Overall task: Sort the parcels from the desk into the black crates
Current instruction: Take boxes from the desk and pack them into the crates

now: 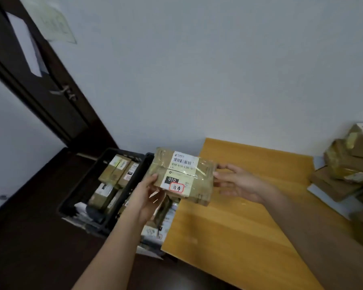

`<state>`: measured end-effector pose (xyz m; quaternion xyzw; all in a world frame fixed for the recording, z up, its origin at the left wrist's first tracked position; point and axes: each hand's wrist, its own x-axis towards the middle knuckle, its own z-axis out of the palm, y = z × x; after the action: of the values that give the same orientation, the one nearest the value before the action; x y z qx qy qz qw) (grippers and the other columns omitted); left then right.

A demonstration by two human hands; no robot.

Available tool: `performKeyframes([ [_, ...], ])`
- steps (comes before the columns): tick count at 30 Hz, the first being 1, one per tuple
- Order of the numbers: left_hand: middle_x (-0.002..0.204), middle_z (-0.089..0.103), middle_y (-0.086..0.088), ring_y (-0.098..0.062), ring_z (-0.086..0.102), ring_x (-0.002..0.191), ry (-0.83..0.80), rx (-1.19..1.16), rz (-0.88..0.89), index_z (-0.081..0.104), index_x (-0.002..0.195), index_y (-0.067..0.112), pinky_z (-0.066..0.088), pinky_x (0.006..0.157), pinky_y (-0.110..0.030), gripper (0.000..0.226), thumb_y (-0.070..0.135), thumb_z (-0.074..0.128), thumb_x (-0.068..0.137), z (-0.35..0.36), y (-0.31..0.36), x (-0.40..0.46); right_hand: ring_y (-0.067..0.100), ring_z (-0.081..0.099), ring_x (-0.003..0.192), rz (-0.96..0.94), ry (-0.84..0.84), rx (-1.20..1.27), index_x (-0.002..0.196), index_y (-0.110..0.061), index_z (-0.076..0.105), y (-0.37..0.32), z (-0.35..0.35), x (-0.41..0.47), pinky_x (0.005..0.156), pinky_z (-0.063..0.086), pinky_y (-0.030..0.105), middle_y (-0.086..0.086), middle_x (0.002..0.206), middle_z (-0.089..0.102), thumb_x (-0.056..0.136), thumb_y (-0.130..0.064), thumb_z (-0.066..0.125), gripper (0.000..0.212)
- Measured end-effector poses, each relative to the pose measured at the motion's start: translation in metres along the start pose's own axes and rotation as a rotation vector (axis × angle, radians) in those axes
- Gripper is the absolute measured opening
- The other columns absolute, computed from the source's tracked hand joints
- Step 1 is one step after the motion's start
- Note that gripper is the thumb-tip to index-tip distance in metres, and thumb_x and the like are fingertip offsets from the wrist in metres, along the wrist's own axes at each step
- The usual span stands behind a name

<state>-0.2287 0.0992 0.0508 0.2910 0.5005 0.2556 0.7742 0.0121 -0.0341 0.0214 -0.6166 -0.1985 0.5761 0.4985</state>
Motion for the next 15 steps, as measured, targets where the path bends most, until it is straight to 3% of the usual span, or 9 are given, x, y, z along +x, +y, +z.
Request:
performKeyframes([
  [2, 0.088, 0.064, -0.01, -0.023, 0.059, 0.086, 0.011, 0.013, 0.034, 0.065, 0.094, 0.011, 0.047, 0.094, -0.037, 0.006, 0.016, 0.062, 0.092, -0.03, 0.014, 0.0, 0.027, 0.067, 0.108, 0.02, -0.022, -0.025, 0.112, -0.018, 0.058, 0.0, 0.032, 0.009, 0.079, 0.056, 0.038, 0.009, 0.122, 0.068, 0.073, -0.031, 0.08, 0.046],
  [4, 0.095, 0.07, -0.012, -0.024, 0.063, 0.087, -0.001, 0.073, 0.077, 0.066, 0.107, 0.01, 0.051, 0.086, -0.038, 0.019, 0.021, 0.065, 0.091, -0.06, 0.027, 0.001, 0.027, 0.068, 0.098, 0.057, -0.076, -0.056, 0.108, -0.016, 0.056, 0.002, 0.067, 0.018, 0.076, 0.057, 0.037, 0.01, 0.113, 0.068, 0.068, -0.029, 0.082, 0.049],
  [6, 0.106, 0.071, -0.014, -0.024, 0.067, 0.088, -0.012, 0.055, 0.092, 0.056, 0.128, 0.006, 0.057, 0.071, -0.035, 0.049, 0.026, 0.073, 0.086, -0.097, 0.042, 0.005, 0.025, 0.069, 0.092, 0.082, -0.113, -0.062, 0.117, -0.016, 0.054, 0.006, 0.109, 0.032, 0.078, 0.059, 0.037, 0.009, 0.115, 0.065, 0.074, -0.023, 0.081, 0.051],
  [7, 0.099, 0.073, -0.01, -0.019, 0.068, 0.082, -0.022, 0.074, 0.091, 0.052, 0.132, 0.006, 0.056, 0.065, -0.032, 0.054, 0.026, 0.073, 0.087, -0.116, 0.05, 0.005, 0.025, 0.07, 0.094, 0.092, -0.122, -0.039, 0.124, -0.018, 0.054, 0.009, 0.132, 0.041, 0.079, 0.059, 0.038, 0.007, 0.125, 0.061, 0.078, -0.02, 0.08, 0.053],
  [9, 0.081, 0.072, 0.001, -0.01, 0.063, 0.069, -0.057, 0.164, 0.079, 0.054, 0.133, 0.008, 0.052, 0.06, -0.029, 0.044, 0.025, 0.063, 0.094, -0.155, 0.066, 0.003, 0.026, 0.07, 0.102, 0.108, -0.164, -0.018, 0.134, -0.026, 0.051, 0.012, 0.186, 0.059, 0.084, 0.059, 0.041, 0.001, 0.137, 0.052, 0.085, -0.019, 0.076, 0.055],
  [11, 0.099, 0.074, 0.001, -0.013, 0.064, 0.08, -0.092, 0.239, 0.049, 0.058, 0.131, 0.023, 0.053, 0.067, -0.032, 0.035, 0.021, 0.06, 0.096, -0.196, 0.078, -0.001, 0.028, 0.068, 0.108, 0.138, -0.216, -0.026, 0.14, -0.028, 0.045, 0.014, 0.245, 0.072, 0.094, 0.056, 0.046, 0.003, 0.132, 0.056, 0.089, -0.017, 0.072, 0.058],
  [13, 0.119, 0.069, 0.002, -0.022, 0.063, 0.104, -0.092, 0.293, 0.012, 0.055, 0.13, 0.04, 0.051, 0.087, -0.047, 0.042, 0.02, 0.062, 0.094, -0.237, 0.092, -0.006, 0.032, 0.067, 0.11, 0.172, -0.276, -0.017, 0.143, -0.032, 0.039, 0.019, 0.3, 0.08, 0.097, 0.053, 0.05, 0.007, 0.133, 0.057, 0.091, -0.018, 0.07, 0.062],
  [15, 0.124, 0.065, 0.003, -0.028, 0.059, 0.112, -0.071, 0.304, -0.008, 0.048, 0.13, 0.052, 0.047, 0.088, -0.054, 0.052, 0.019, 0.063, 0.093, -0.271, 0.106, -0.006, 0.036, 0.068, 0.107, 0.208, -0.344, -0.044, 0.147, -0.039, 0.031, 0.024, 0.343, 0.088, 0.097, 0.053, 0.049, 0.009, 0.143, 0.049, 0.091, -0.028, 0.07, 0.07],
])
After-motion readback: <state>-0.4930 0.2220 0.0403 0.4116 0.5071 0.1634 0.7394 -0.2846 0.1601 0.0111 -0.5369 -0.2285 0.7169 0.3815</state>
